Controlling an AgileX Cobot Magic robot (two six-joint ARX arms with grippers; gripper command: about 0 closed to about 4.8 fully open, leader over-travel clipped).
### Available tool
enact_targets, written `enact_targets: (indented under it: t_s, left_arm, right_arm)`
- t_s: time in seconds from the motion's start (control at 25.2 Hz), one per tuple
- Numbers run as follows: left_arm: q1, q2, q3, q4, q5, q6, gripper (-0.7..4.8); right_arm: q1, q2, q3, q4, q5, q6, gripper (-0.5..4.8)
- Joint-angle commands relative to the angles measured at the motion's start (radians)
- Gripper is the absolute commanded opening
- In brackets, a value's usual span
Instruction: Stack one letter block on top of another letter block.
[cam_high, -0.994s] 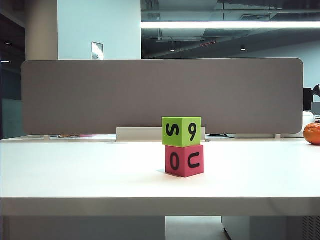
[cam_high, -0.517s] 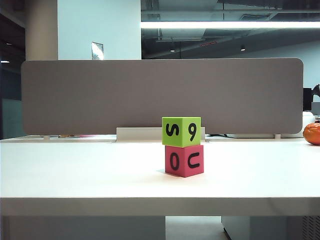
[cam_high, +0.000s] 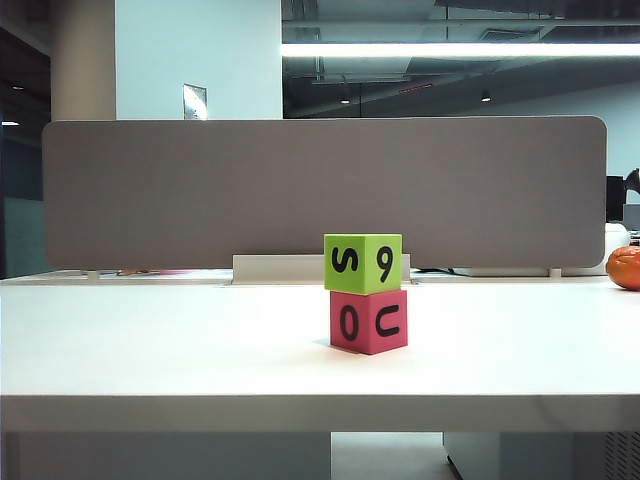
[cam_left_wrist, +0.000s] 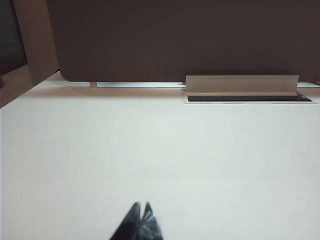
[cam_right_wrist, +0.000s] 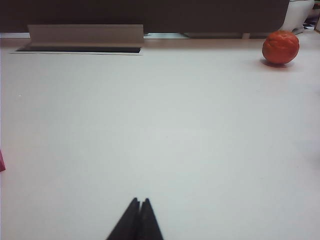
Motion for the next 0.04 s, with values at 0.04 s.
enact_targets:
  t_s: [0.04]
  left_arm:
    - [0.002, 0.001, 0.003, 0.011, 0.005, 0.004, -0.05]
  right_arm:
    - [0.000, -0.002, -0.006, 0.009, 0.001, -0.003, -0.01]
